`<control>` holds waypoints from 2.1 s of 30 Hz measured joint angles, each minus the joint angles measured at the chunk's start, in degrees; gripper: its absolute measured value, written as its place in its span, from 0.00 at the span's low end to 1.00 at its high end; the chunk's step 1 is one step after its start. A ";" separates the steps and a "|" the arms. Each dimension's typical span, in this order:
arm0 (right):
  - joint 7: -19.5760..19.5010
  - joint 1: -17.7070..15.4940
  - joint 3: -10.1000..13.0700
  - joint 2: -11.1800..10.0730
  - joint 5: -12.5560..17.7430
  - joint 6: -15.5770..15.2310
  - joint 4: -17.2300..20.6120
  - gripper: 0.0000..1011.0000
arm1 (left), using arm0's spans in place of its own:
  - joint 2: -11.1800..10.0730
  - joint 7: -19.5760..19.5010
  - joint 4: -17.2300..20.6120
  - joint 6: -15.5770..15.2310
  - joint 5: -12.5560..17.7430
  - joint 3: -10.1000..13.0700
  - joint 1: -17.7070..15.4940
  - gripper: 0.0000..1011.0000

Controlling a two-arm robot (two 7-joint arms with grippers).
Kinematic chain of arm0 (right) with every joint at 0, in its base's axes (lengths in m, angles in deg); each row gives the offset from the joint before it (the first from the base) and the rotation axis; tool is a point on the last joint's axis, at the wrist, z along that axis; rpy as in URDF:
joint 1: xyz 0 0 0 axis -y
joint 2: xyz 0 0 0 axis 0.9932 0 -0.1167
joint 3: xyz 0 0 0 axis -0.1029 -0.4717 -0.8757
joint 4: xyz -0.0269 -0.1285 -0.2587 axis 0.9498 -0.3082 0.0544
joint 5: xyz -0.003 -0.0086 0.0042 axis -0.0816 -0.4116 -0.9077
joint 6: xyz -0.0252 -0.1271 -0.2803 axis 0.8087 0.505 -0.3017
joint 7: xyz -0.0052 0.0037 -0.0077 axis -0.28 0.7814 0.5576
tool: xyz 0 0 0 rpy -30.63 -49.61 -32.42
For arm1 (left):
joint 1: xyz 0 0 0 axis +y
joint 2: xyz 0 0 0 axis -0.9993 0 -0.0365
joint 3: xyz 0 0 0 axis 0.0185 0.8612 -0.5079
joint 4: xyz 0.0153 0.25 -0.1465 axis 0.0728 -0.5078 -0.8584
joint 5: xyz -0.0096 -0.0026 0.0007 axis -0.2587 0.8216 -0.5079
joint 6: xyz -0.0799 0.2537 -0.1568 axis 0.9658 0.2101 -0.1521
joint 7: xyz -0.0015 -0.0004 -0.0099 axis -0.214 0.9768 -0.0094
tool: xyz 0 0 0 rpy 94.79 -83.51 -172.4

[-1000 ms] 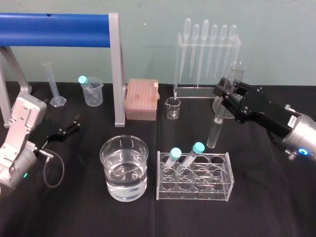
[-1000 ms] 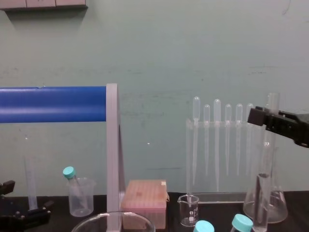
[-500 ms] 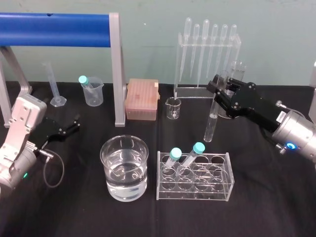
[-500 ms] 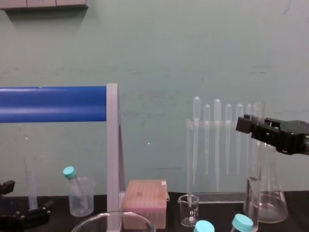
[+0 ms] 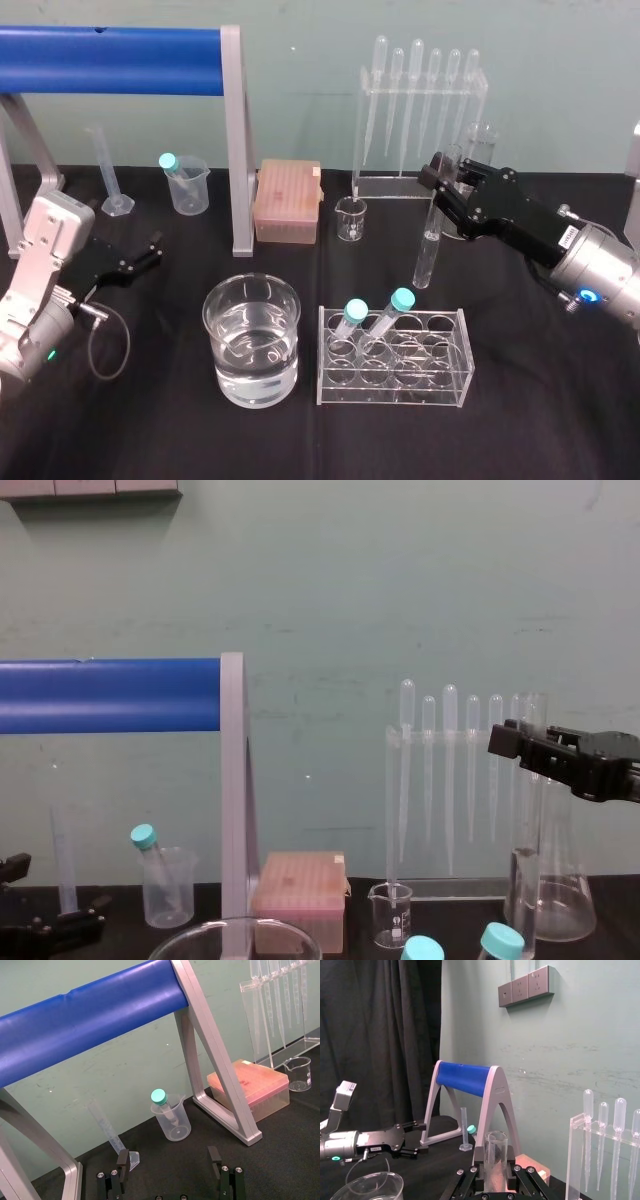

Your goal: Hold the test tube with one hand and immerse one end into the beaker, then return it to the test tube rack.

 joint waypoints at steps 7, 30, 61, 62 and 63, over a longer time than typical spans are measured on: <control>-0.01 -0.03 0.03 -0.03 0.04 -0.01 0.08 0.23 | 0.00 0.00 0.00 0.00 0.00 0.00 0.00 0.99; 0.00 -0.07 0.03 -0.10 0.14 0.00 0.18 0.23 | 0.00 0.00 0.00 0.00 0.00 0.00 0.00 0.99; 14.87 11.94 -6.52 5.40 4.56 -0.63 -5.23 0.23 | 0.00 0.00 0.00 0.00 0.00 0.00 0.00 0.99; 15.65 12.56 -7.05 5.75 4.78 -0.66 -5.37 0.23 | 0.00 0.00 0.00 0.00 0.00 0.00 0.00 0.99; 15.97 12.86 -7.29 5.90 4.95 -0.68 -5.40 0.23 | 0.00 0.00 0.00 0.00 0.00 0.00 0.00 0.99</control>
